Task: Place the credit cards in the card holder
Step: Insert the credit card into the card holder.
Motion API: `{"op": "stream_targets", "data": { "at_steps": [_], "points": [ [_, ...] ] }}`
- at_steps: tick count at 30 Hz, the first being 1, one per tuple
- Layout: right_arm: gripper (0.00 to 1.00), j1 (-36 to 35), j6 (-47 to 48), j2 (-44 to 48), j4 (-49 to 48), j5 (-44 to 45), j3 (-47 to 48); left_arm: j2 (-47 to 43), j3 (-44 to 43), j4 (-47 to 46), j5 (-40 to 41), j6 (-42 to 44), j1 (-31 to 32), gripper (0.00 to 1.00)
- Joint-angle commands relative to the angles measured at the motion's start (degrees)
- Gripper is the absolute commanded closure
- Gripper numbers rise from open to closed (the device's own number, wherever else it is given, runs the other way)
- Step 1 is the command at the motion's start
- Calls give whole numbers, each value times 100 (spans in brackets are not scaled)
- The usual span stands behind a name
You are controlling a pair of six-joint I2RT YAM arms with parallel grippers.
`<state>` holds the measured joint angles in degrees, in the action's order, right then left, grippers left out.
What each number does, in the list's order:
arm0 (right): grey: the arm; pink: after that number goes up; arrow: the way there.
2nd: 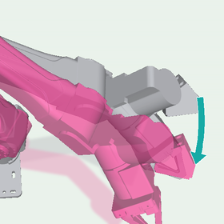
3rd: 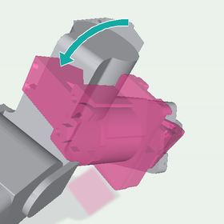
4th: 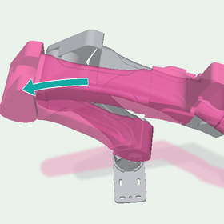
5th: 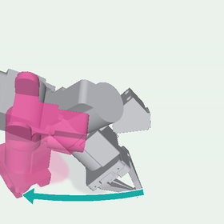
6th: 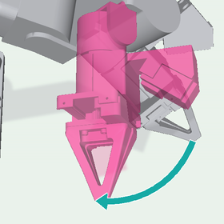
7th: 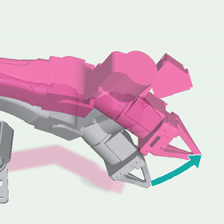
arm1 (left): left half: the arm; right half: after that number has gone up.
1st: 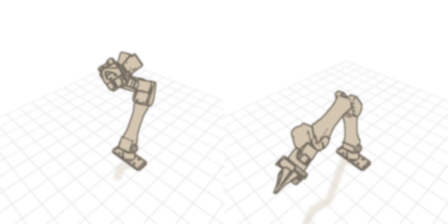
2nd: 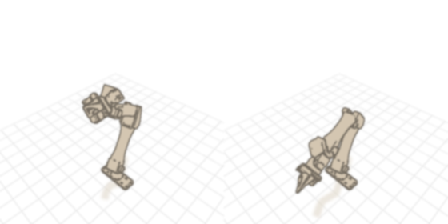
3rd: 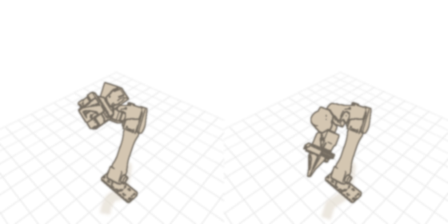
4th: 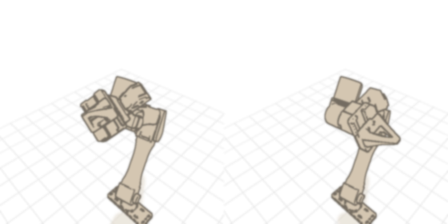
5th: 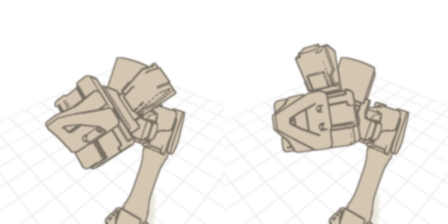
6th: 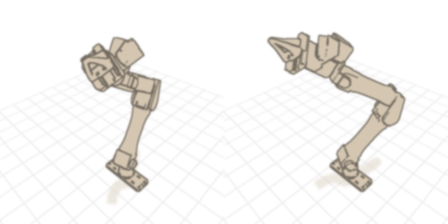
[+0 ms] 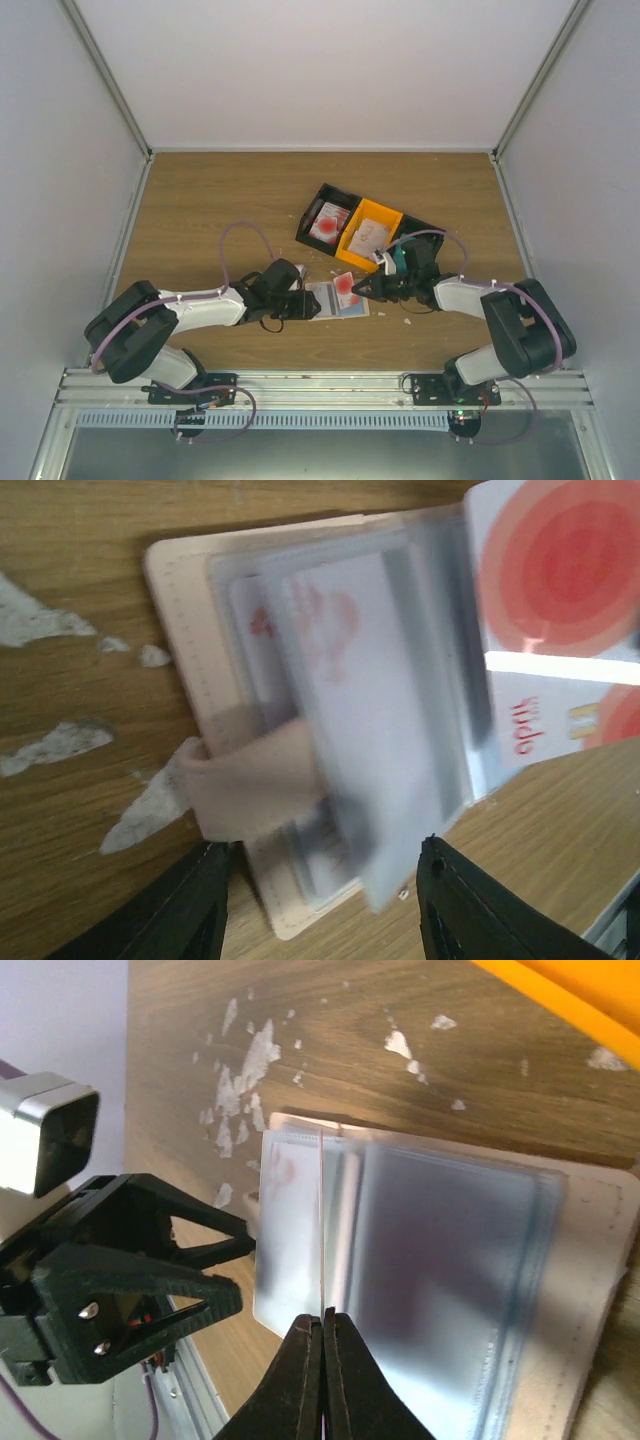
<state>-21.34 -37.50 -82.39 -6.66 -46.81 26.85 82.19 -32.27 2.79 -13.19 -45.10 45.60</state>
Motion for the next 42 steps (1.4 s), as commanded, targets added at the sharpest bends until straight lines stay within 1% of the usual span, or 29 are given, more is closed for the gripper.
{"op": "stream_targets", "data": {
  "at_steps": [1, 6, 9, 12, 17, 21, 25, 29, 35, 42],
  "points": [
    [100, -83, 60, -314, -439, -56, -188, 244, 90, -205, 219, -257, 175, 46],
    [99, -124, -72, -536, -669, 83, -271, 380, 99, -241, 361, -379, 344, 52],
    [99, -134, -290, -694, -1049, -97, -367, 403, 81, -164, 465, -390, 385, 56],
    [99, -154, -454, -820, -1227, -143, -428, 386, 117, -164, 548, -382, 409, 60],
    [100, -151, -737, -747, -1131, 249, -502, 403, 150, -147, 570, -389, 448, 69],
    [99, -160, -1027, -654, -1191, 511, -659, 424, 192, -92, 566, -420, 465, 72],
    [99, -227, -1071, -824, -1305, 314, -613, 446, 228, -130, 462, -438, 473, 74],
    [100, -512, -1045, -936, -1284, 188, -431, 497, 209, -182, 328, -440, 493, 75],
    [99, -823, -1173, -1056, -1249, 343, -179, 525, 178, -190, 281, -451, 528, 75],
    [99, -1265, -1652, -1226, -1456, 694, 51, 458, 229, -261, 155, -468, 572, 75]
  ]
}}
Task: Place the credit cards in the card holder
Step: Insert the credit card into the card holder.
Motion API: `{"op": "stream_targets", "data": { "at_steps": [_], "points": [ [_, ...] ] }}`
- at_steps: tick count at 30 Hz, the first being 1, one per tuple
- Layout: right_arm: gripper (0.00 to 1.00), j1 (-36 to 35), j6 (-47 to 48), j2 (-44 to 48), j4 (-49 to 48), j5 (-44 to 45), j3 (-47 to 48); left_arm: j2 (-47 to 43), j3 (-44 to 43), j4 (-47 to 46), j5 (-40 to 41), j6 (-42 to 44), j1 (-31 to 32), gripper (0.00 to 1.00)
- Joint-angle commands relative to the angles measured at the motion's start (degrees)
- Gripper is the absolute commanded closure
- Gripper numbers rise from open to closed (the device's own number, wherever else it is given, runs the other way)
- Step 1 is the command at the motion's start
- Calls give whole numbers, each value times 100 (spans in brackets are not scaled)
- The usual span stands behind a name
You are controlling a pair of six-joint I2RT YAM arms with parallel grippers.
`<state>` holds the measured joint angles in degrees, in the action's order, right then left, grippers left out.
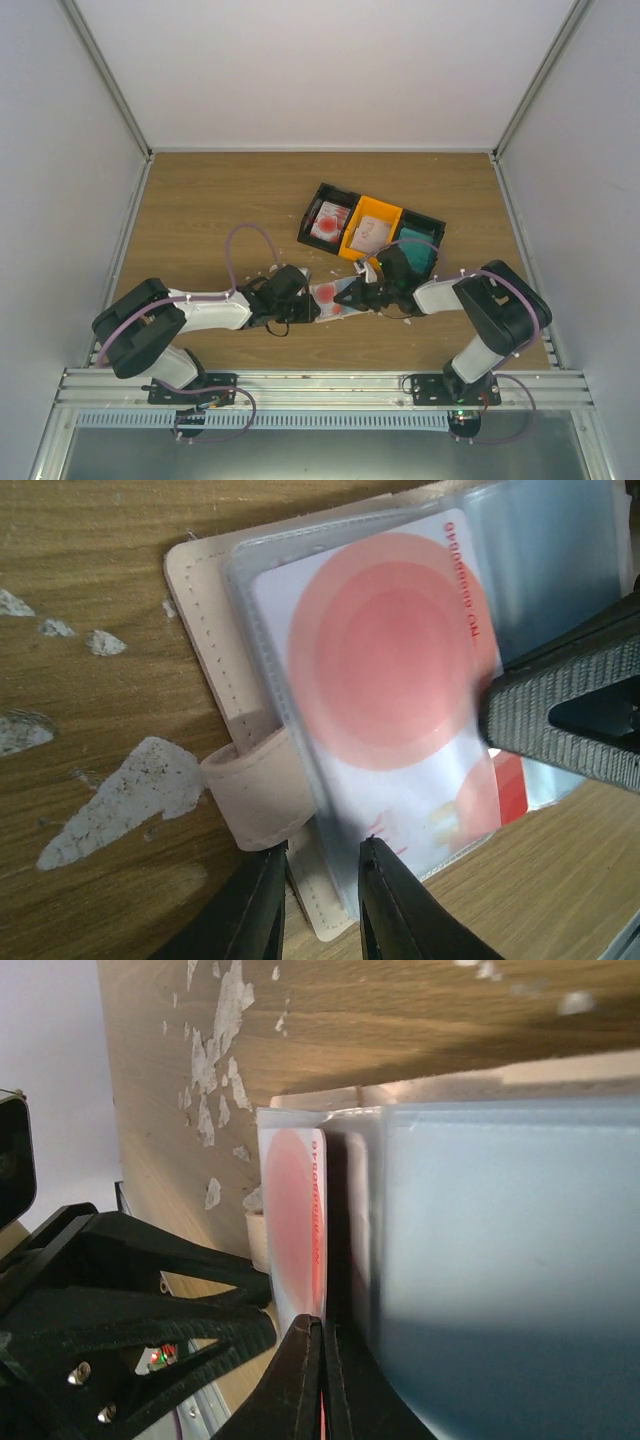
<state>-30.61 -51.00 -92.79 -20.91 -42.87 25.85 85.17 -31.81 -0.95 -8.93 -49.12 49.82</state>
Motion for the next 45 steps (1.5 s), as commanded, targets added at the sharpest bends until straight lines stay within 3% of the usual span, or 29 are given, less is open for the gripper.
{"op": "stream_targets", "data": {
  "at_steps": [1, 5, 8, 13, 17, 25, 32, 35, 39, 45],
  "points": [
    [99, -386, -314, -225, -17, 332, 194, 152, 191, 113, -270, -70, 158, 75],
    [96, -459, -235, -243, 188, 416, 295, 143, 213, 109, -238, -72, 159, 75],
    [89, -461, -43, -35, 618, 646, 366, 126, 232, 107, -208, -89, 159, 75],
    [61, -457, 282, 617, 1560, 1252, 576, -19, 278, 131, -122, -86, 159, 75],
    [46, -455, 672, 1318, 2518, 1836, 909, -298, 254, 254, -21, 7, 159, 74],
    [25, -363, 1474, 2856, 4436, 3990, 1525, -1119, 191, 703, 449, 26, 159, 48],
    [19, 239, 2412, 3337, 5222, 5090, 2240, -1851, -163, 1095, 1102, 383, 121, 26],
    [19, 665, 3345, 3204, 5456, 4615, 2783, -1998, -381, 1158, 1284, 692, 69, 18],
    [19, 1032, 3910, 2904, 5883, 4407, 3287, -2027, -590, 1008, 1430, 1135, -4, 3],
    [17, 1393, 3908, 2639, 6132, 4489, 3387, -1888, -728, 578, 1238, 1788, -138, 1]
  ]
}}
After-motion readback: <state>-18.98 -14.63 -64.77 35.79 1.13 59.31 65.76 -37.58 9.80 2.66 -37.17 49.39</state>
